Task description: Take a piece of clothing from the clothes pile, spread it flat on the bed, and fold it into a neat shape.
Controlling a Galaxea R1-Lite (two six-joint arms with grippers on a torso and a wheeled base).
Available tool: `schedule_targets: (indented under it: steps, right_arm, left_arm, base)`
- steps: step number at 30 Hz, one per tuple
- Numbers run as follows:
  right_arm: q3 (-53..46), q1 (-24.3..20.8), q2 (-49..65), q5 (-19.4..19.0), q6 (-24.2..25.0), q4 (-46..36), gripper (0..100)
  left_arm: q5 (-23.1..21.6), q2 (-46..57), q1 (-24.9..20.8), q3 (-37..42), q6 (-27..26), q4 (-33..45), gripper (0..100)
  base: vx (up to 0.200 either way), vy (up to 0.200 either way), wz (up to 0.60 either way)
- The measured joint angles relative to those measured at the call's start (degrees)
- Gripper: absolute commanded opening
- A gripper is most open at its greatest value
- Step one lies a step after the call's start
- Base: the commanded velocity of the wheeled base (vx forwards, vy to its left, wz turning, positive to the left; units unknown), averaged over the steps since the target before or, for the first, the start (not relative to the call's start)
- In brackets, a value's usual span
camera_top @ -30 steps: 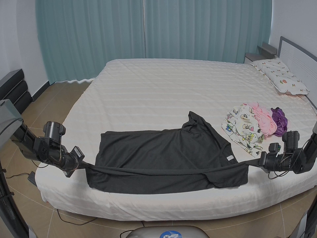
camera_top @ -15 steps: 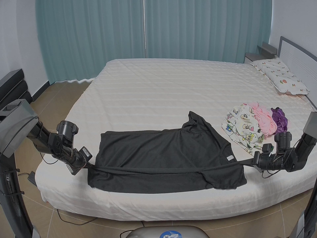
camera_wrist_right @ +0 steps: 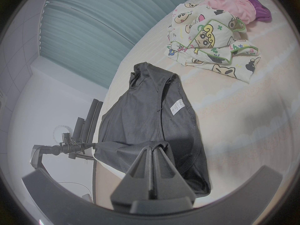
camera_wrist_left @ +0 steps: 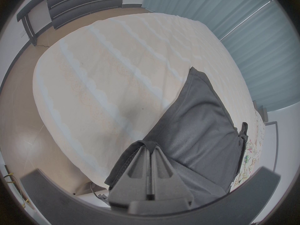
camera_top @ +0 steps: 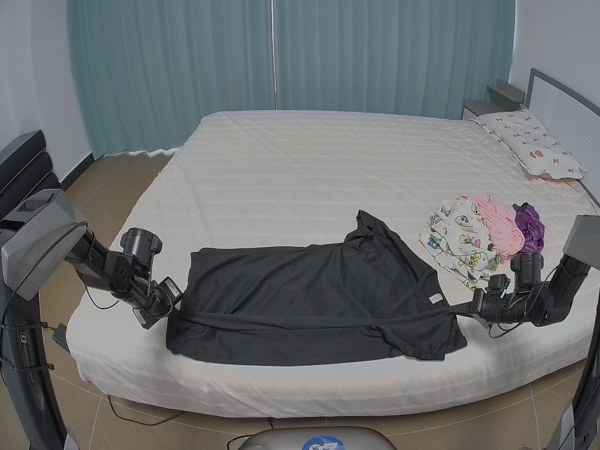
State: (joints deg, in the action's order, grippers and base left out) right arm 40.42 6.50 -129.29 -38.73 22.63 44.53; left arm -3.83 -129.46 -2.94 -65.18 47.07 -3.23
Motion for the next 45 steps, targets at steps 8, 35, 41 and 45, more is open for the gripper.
schedule_targets:
  steps: [8,35,41,45]
  right_arm:
    - [1.1,0.4,-1.0,0.1,1.0,0.0,100]
    - [-16.3,0.9,12.4,2.8,21.8,13.0,100]
    - [-18.8,-1.1,11.7,3.0,22.7,17.5,100]
    - [-19.9,-1.8,10.8,3.1,22.5,19.4,100]
  left_arm:
    - [0.0,-0.5,-0.3,-1.4,0.5,1.3,100]
    - [-20.2,13.6,4.1,11.8,6.0,1.0,100]
    - [-21.7,16.1,4.8,17.5,6.1,-3.6,100]
    - [-21.9,16.4,5.0,18.3,6.0,-3.8,100]
  base:
    - [0.000,0.000,0.00]
    - [0.037,0.000,0.00]
    - [0.200,0.000,0.00]
    - [0.200,0.000,0.00]
